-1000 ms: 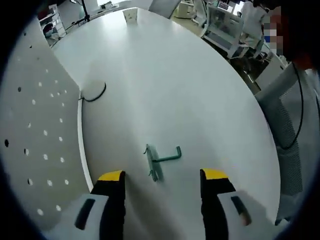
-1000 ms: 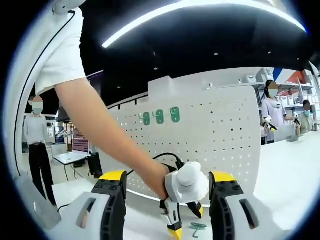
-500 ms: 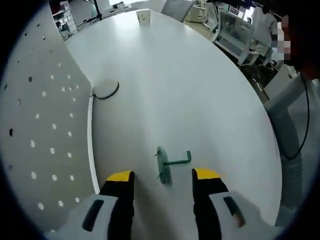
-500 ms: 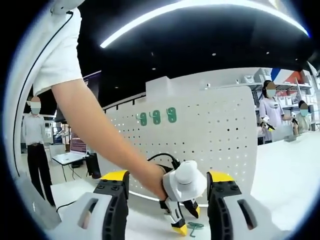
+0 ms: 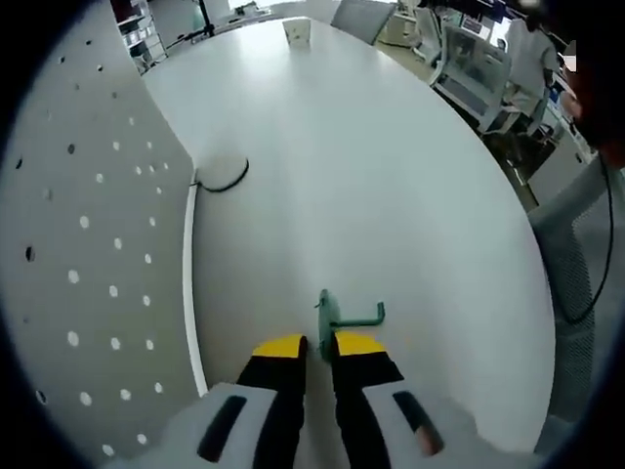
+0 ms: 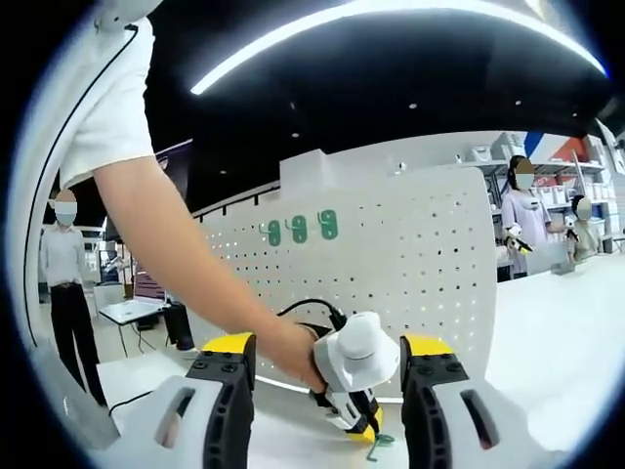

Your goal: Insert the hook assembly into the mounting plate slot until the hook locks in place.

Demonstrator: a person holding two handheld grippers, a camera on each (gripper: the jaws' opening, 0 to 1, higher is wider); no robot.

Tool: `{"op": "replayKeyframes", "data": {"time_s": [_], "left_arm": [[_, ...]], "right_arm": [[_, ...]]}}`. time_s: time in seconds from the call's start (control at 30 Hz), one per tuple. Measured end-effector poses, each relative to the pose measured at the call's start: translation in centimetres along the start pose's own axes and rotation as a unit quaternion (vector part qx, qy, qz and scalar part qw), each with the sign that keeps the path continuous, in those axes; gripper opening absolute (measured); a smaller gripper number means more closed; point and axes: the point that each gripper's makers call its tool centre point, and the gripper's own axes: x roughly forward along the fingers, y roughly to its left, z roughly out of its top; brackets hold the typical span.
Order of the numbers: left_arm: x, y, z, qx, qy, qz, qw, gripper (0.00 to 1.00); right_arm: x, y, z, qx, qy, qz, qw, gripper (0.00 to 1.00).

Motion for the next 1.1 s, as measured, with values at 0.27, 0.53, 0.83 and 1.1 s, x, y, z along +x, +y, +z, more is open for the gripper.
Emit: {"op": "replayKeyframes", "data": {"time_s": [0.27,0.53,0.83,1.1], "left_arm": [[0.0,0.2,0.0,0.015,-0.003,0.01,0.9998,0.03],[0.0,0.3,0.0,0.013,-0.002,0.01,0.9999,0.02],[-0.6,0.4,0.5,-0.008,-0.055,0.02,0.9983,0.02],[-1.8,0.5,1.3,-0.032,-0.102,0.025,0.994,0.02]], "right_arm": [[-0.1,-0.3,0.0,0.003,0.0,-0.004,1.0,0.56],[-0.1,-0.3,0.0,0.003,0.001,-0.004,1.0,0.56],[-0.3,-0.5,0.2,0.004,-0.002,-0.007,1.0,0.56],[-0.3,-0.5,0.2,0.008,-0.004,-0.008,0.9999,0.56]]}}
